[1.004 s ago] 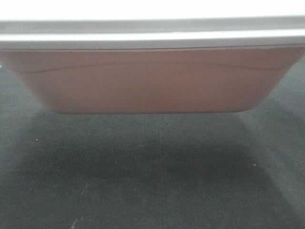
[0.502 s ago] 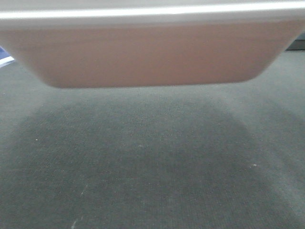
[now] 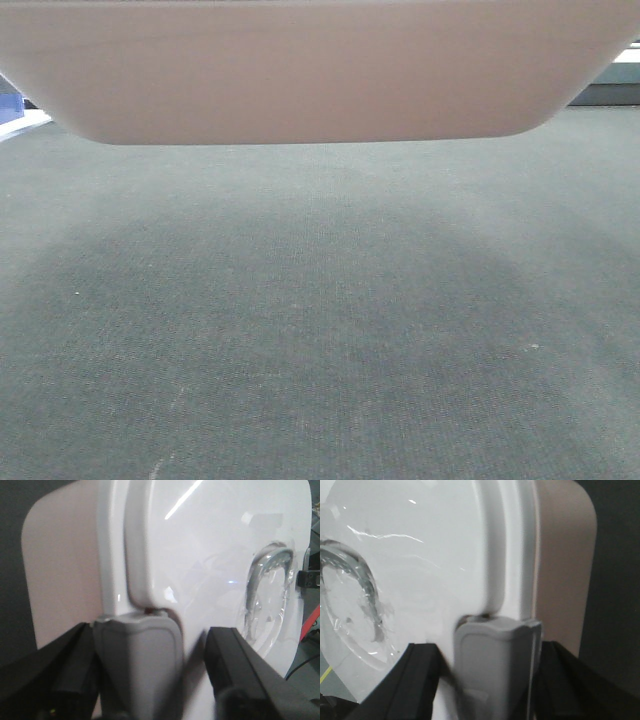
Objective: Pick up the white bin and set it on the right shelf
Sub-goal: 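Hold the lifted bin steady with both grippers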
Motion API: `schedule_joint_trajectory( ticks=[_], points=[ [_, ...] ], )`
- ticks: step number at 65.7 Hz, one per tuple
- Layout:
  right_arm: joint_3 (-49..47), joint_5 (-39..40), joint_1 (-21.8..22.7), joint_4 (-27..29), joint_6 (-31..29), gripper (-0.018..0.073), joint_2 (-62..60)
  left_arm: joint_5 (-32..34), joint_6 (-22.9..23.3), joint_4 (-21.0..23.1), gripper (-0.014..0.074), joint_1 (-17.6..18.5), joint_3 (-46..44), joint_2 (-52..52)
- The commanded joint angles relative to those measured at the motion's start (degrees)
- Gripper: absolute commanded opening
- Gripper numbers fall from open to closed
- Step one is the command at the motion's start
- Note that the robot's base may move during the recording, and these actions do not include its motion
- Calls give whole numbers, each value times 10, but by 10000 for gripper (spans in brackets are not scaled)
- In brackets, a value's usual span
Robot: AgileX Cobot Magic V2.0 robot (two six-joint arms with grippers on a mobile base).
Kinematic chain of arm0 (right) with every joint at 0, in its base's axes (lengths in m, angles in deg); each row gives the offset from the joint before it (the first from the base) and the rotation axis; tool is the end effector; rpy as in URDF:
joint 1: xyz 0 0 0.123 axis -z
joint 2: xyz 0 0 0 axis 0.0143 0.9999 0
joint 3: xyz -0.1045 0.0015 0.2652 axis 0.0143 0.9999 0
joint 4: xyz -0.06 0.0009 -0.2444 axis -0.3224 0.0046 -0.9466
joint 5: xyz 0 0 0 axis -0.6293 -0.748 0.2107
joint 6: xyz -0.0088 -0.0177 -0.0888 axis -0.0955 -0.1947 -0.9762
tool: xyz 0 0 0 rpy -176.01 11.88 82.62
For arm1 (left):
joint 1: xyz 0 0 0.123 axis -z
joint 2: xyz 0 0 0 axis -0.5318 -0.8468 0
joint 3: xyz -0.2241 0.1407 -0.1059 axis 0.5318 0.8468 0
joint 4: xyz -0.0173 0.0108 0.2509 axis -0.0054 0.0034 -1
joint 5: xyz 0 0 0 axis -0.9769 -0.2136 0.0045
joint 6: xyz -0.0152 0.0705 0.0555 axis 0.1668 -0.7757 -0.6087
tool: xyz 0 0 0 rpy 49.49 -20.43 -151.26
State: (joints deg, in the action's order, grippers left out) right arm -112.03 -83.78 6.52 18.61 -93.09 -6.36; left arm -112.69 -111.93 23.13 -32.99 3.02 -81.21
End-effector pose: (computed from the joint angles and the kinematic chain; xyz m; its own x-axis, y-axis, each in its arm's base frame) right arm 0.1612 0.0516 0.4026 -0.6252 0.0712 -0.7772 -0.5328 0.6887 0.4917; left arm 0.1516 -0.0713 0.3896 -0.5026 -0.0526 -0.8629 0.6747 0.6003 -0.4295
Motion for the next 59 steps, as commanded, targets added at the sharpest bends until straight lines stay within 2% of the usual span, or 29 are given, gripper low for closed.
schedule_joint_trajectory(
  ticks=[1, 59],
  points=[
    [-19, -63, -12, 126, -8, 335, -9, -87, -8, 125, 295, 15, -23, 13],
    [-19, -69, -12, 126, -8, 335, -9, -75, -8, 125, 295, 15, -23, 13]
  ],
)
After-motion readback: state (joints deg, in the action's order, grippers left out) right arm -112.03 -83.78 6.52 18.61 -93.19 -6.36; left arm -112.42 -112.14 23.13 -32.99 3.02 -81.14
